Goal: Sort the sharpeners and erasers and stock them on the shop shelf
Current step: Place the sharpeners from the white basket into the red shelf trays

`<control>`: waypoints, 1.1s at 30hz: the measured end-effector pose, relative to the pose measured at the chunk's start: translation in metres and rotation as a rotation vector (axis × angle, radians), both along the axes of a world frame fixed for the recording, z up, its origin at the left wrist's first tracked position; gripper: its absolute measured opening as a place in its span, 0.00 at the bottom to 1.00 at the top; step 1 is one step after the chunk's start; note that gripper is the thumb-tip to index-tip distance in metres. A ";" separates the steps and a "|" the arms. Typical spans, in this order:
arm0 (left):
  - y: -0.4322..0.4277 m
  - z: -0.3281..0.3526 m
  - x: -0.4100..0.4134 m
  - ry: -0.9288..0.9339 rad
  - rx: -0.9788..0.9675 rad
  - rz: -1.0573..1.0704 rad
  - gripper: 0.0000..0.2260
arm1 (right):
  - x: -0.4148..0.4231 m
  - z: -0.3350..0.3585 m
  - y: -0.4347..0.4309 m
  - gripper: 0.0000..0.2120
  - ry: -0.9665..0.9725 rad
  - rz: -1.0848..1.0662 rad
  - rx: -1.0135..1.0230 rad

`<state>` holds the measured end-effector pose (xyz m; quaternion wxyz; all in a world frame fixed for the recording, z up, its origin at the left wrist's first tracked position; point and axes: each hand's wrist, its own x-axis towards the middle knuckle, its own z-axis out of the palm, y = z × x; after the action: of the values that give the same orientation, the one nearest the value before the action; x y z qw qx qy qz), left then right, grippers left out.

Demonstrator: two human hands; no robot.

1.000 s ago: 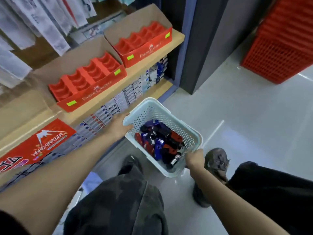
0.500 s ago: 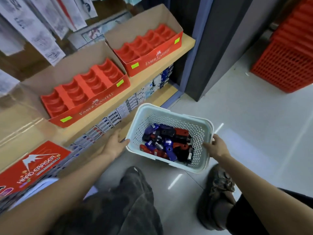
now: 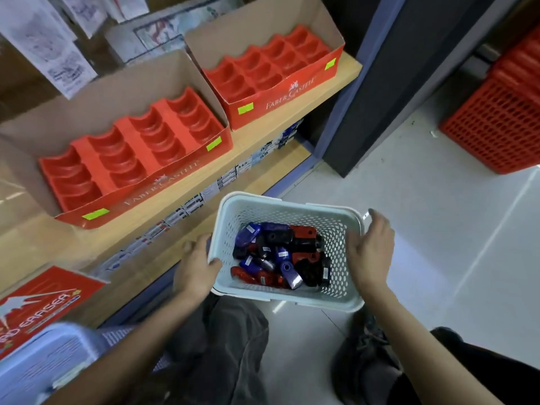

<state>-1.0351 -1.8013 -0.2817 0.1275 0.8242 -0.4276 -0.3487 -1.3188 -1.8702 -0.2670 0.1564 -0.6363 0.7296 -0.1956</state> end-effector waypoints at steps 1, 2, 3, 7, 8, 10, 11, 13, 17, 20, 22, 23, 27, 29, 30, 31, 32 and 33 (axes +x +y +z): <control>-0.005 0.000 -0.002 -0.009 -0.006 -0.005 0.24 | 0.016 0.001 -0.003 0.21 0.005 0.106 -0.090; -0.010 0.000 -0.003 -0.002 -0.020 -0.003 0.24 | 0.031 -0.002 -0.007 0.18 -0.006 0.252 -0.058; -0.016 -0.002 -0.004 0.013 -0.038 0.005 0.25 | 0.047 -0.007 -0.012 0.15 -0.022 0.397 0.057; -0.027 -0.013 -0.001 0.064 -0.095 0.061 0.22 | 0.081 -0.055 -0.021 0.18 0.169 0.635 0.450; -0.027 -0.015 0.000 0.075 -0.104 0.066 0.21 | 0.083 -0.067 -0.021 0.20 0.259 0.642 0.477; -0.025 -0.020 0.003 0.101 -0.121 0.057 0.20 | 0.084 -0.084 -0.020 0.23 0.411 0.639 0.453; -0.024 -0.021 0.003 0.106 -0.119 0.051 0.20 | 0.083 -0.090 -0.019 0.23 0.457 0.620 0.416; -0.022 -0.020 0.004 0.097 -0.106 0.051 0.21 | 0.080 -0.096 -0.020 0.22 0.487 0.576 0.349; -0.015 -0.006 0.001 0.009 -0.085 0.033 0.29 | 0.072 -0.085 -0.017 0.14 0.222 0.491 0.335; -0.009 0.014 -0.004 -0.073 -0.111 -0.057 0.29 | 0.070 -0.044 -0.008 0.09 -0.360 0.273 0.446; -0.008 0.032 -0.008 -0.013 -0.153 -0.115 0.27 | 0.071 -0.008 -0.001 0.08 -0.725 0.139 0.529; -0.008 0.043 -0.010 0.049 -0.164 -0.153 0.25 | 0.071 0.011 0.003 0.07 -0.834 0.123 0.545; -0.013 0.103 -0.020 0.475 -0.174 -0.201 0.19 | 0.073 0.079 0.010 0.05 -0.984 0.292 0.540; -0.016 0.128 -0.021 0.618 -0.233 -0.164 0.16 | 0.079 0.110 0.012 0.06 -0.947 0.411 0.518; -0.016 0.140 -0.020 0.647 -0.266 -0.158 0.14 | 0.083 0.126 0.013 0.06 -0.926 0.462 0.489; -0.016 0.153 -0.019 0.656 -0.301 -0.160 0.12 | 0.087 0.139 0.014 0.07 -0.925 0.496 0.455; -0.014 0.165 -0.016 0.666 -0.345 -0.155 0.11 | 0.091 0.152 0.014 0.09 -0.942 0.514 0.424; -0.012 0.178 -0.014 0.682 -0.394 -0.130 0.11 | 0.096 0.163 0.014 0.11 -0.973 0.512 0.406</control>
<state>-1.0487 -1.8134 -0.1041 0.3953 0.5922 -0.4707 -0.5211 -1.2226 -1.8564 -0.1039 0.6346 -0.5866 0.4196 -0.2775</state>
